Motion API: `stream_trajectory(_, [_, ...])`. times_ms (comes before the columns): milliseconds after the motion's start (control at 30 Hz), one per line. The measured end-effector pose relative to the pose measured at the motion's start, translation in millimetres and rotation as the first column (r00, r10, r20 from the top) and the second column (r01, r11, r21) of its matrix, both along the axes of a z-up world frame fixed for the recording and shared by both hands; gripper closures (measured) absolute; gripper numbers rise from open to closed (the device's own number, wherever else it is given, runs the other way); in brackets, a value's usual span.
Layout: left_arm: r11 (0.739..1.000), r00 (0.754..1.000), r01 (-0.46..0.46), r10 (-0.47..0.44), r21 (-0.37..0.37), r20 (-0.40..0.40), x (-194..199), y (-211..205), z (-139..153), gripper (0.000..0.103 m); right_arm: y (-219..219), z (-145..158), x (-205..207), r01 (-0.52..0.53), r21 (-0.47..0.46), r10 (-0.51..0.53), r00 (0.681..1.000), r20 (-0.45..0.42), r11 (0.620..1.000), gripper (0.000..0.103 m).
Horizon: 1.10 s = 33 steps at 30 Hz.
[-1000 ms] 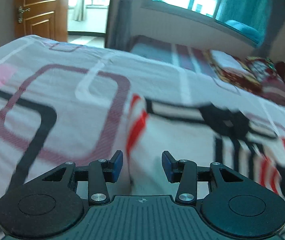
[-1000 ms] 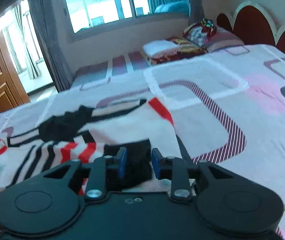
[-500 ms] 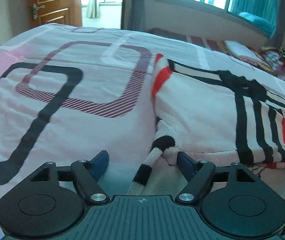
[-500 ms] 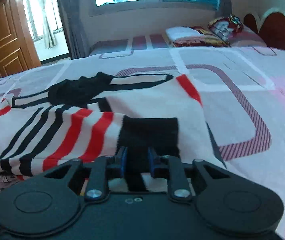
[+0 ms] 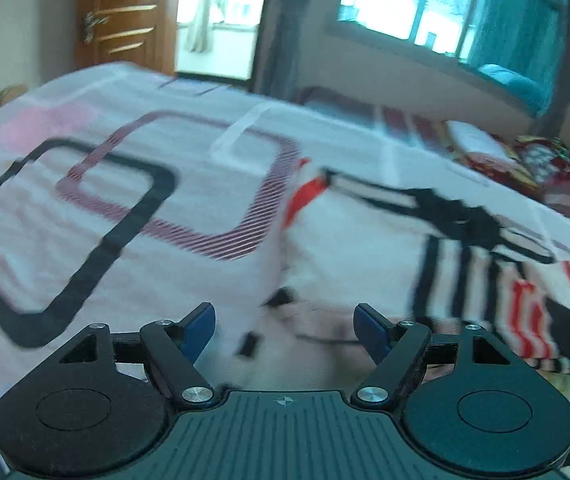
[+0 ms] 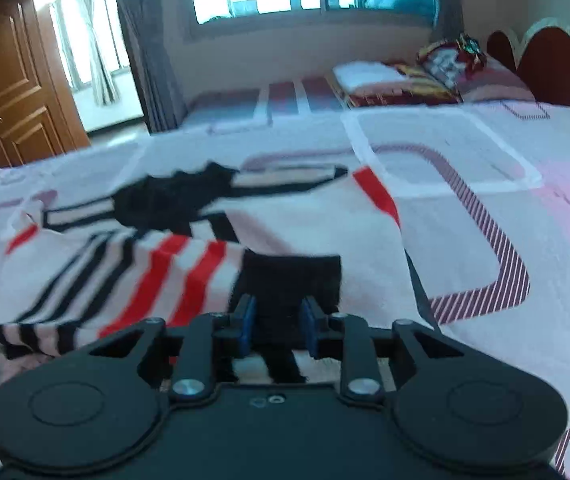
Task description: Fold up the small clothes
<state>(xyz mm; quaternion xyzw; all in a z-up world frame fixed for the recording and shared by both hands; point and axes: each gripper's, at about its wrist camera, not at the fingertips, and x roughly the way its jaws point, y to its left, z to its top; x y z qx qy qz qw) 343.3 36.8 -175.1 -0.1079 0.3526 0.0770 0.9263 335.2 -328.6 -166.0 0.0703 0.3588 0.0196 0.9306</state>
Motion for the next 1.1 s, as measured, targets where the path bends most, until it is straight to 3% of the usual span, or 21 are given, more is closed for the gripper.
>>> stream_trajectory(100, [0.999, 0.999, 0.036, -0.036, -0.01, -0.005, 19, -18, 0, 0.027, 8, 5, 4, -0.035, 0.035, 0.034, 0.999, 0.004, 0.999, 0.075])
stream_trajectory(167, [0.999, 0.998, 0.052, -0.052, -0.008, -0.032, 36, -28, -9, 0.027, 18, 4, 9, -0.059, 0.002, 0.059, 0.998, 0.0, 0.998, 0.075])
stream_trajectory(300, [0.991, 0.992, 0.089, -0.08, 0.104, -0.093, 41, -43, -35, 0.023, 28, -16, 17, -0.11, -0.064, 0.106, 0.992, -0.07, 0.992, 0.076])
stream_trajectory(400, [0.996, 0.992, 0.058, -0.05, 0.061, -0.117, 38, -35, -32, 0.017, 19, -20, 10, -0.108, -0.151, 0.101, 0.993, -0.055, 0.983, 0.076])
stream_trajectory(500, [0.999, 0.993, 0.026, -0.023, 0.028, -0.119, 30, -31, -22, 0.017, -1, -17, 9, -0.07, -0.112, 0.061, 0.995, -0.076, 0.991, 0.076])
stream_trajectory(700, [0.992, 0.992, 0.114, -0.111, 0.056, -0.051, 6, -61, 0, 0.017, 1, 10, -17, -0.132, -0.033, 0.131, 0.991, -0.022, 0.991, 0.074])
stream_trajectory(867, [0.993, 0.993, 0.108, -0.106, 0.05, -0.045, 50, -77, 7, 0.017, 14, 20, 1, -0.175, -0.044, 0.175, 0.985, 0.0, 0.984, 0.074])
stream_trajectory(1100, [0.998, 0.993, 0.026, -0.019, 0.053, -0.117, 109, -68, -30, 0.017, 40, -2, 53, -0.197, -0.008, 0.197, 0.98, -0.027, 0.98, 0.078])
